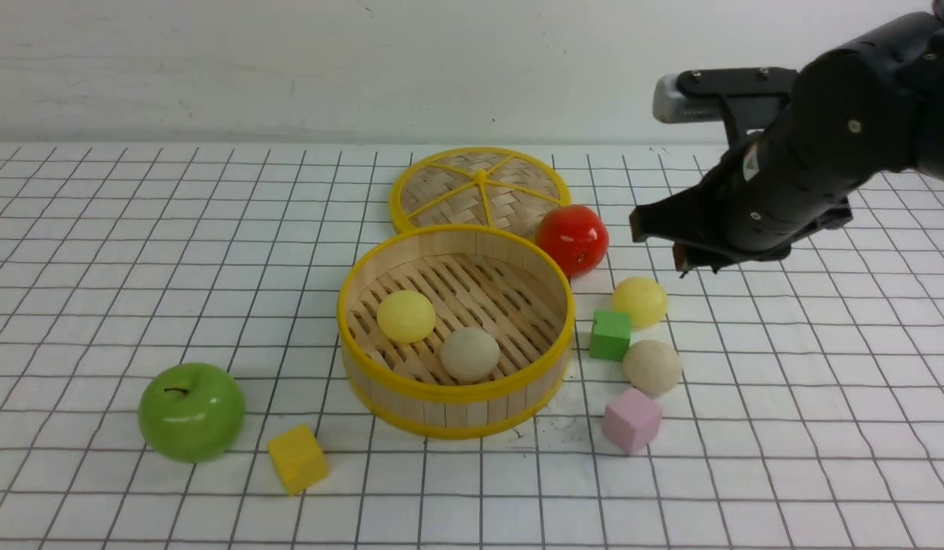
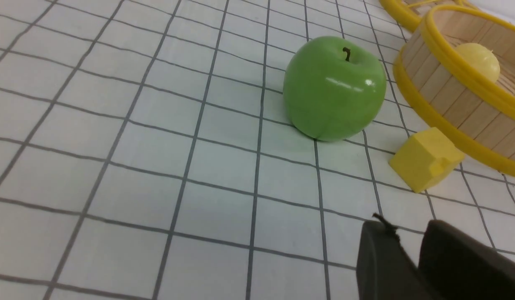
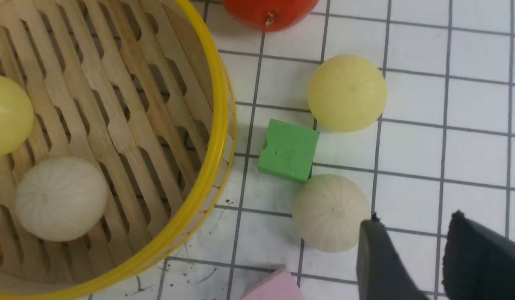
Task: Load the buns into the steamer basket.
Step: Use the right arm to grab a steamed stuffed bun
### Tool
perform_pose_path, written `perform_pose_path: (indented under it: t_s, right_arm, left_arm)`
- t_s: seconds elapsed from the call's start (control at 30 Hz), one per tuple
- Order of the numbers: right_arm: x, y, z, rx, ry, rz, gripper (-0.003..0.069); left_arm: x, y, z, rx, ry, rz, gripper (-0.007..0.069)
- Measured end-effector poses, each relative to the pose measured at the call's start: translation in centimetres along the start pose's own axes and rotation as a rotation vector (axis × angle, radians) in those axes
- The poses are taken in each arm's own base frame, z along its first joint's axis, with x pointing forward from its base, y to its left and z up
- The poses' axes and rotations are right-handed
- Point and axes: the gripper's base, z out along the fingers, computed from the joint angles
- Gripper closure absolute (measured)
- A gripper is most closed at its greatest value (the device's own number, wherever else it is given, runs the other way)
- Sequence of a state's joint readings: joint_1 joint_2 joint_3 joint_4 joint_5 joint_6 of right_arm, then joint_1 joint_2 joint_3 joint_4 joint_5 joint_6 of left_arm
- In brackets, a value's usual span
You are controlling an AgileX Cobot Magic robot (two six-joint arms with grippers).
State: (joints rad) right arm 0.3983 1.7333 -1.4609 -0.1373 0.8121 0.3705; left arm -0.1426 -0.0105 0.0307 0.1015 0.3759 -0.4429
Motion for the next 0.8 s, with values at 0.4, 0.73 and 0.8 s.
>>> perform_pose_path:
  t_s: [0.4,0.73,0.8]
  right_arm:
    - [-1.0,1.3,6.3,0.004,0.142,0.018,0.0419]
    - [-0.4,1.1,7.4,0.032,0.204,-0.036,0.0419]
    - [-0.4,1.1,7.4,0.031,0.202,-0.038,0.0419]
  left_arm:
    - [0.0,0.0,0.0,0.000,0.000,0.000,0.0482]
    - [0.0,0.0,0.0,0.000,0.000,0.000,0.0480]
    - [0.0,0.0,0.0,0.000,0.000,0.000,0.0480]
